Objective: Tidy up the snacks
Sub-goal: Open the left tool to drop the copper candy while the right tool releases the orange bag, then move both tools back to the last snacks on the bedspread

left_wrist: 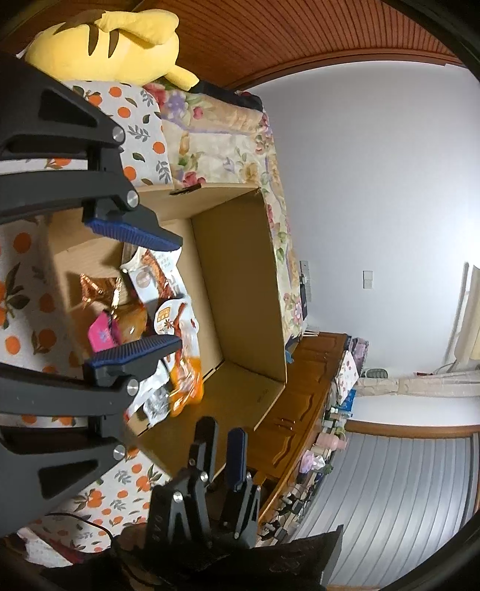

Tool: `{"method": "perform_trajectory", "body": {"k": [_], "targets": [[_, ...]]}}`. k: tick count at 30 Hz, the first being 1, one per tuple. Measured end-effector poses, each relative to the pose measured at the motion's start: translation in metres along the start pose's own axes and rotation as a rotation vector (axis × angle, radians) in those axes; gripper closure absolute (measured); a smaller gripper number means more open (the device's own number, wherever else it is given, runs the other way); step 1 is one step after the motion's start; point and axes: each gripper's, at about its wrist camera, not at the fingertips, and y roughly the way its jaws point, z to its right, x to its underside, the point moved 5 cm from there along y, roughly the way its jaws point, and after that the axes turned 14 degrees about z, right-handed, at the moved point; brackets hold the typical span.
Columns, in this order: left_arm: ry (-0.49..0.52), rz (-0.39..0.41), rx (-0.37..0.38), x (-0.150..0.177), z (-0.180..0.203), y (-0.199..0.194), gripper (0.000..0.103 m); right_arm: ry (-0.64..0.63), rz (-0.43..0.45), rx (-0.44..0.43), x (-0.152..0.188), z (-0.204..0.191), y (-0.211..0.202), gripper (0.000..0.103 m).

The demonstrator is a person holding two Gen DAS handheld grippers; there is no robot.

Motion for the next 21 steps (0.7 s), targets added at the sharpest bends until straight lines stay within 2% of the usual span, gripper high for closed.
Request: {"method": "perform_trajectory", "body": {"k": [8,13,21], "targets": [[0.034,0.006,0.023,0.010,0.030,-0.027,0.048,0.009,0.029,0.035,0.005,-0.004,-0.050,0.060],[0.054,0.012,0.036,0.020,0.050,-0.043,0.037,0.016,0.035,0.051,0.014,-0.006,-0.073,0.059],[0.060,-0.022,0.043,0.044,0.073,-0.056,0.036,0.042,0.042,0.062,0.031,-0.007,-0.099,0.057]]}}
